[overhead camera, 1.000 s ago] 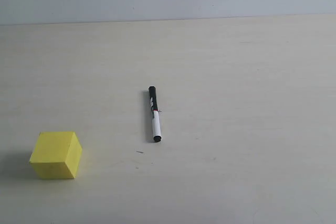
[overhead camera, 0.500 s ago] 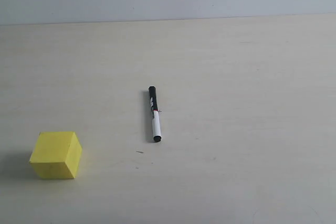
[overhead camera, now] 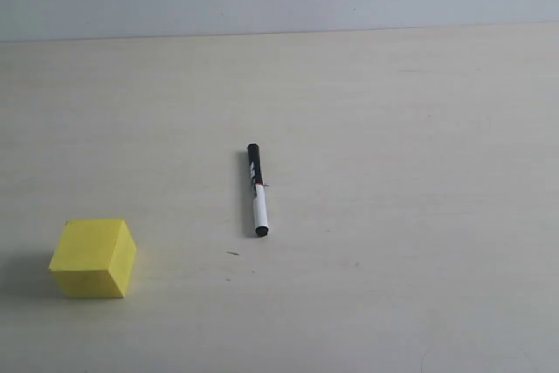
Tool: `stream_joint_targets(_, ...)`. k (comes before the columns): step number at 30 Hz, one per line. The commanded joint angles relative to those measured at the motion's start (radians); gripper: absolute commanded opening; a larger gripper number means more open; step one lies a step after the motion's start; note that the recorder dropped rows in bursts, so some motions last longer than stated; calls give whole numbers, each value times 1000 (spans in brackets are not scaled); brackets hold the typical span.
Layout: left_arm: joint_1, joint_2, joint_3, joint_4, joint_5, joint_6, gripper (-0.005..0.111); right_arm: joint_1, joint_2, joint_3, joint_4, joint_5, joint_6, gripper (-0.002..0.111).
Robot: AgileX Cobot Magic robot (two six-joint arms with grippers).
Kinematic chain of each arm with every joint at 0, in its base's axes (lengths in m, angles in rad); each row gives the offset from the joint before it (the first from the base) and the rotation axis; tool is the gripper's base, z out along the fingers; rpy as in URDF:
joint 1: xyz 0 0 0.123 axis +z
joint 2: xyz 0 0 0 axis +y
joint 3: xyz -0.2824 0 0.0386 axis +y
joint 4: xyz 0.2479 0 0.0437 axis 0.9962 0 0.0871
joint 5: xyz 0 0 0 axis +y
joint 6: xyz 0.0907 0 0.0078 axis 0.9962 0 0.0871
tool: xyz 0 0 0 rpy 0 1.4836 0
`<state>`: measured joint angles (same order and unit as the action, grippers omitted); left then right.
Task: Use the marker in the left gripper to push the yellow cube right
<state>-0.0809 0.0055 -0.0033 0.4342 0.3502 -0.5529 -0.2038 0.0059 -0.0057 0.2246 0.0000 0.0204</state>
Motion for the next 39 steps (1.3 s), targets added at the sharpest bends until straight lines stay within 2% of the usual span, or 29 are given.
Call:
stream_joint_targets(1,0,-6,3,-3,2,0,0,-5,-6,6,238,-126,114,0)
stream_joint_targets(2,0,-6,3,-3,2,0,0,-5,-6,6,269,-202,199,0)
stream_joint_targets(4,0,-6,3,-3,2,0,0,-5,-6,-43,222,-208,239,0)
stream_joint_targets(8,0,-6,3,-3,2,0,0,-5,105,-196,157,-52,235,0)
stream_joint_targets(13,0,-6,3,-3,2,0,0,-5,413,-413,157,172,70,0)
stream_joint_targets(17,0,-6,3,-3,2,0,0,-5,523,-456,157,186,45,0)
stream_joint_targets(26,0,-6,3,-3,2,0,0,-5,506,-440,161,180,14,0)
stream_joint_targets(39,0,-6,3,-3,2,0,0,-5,7,-231,157,112,-20,0)
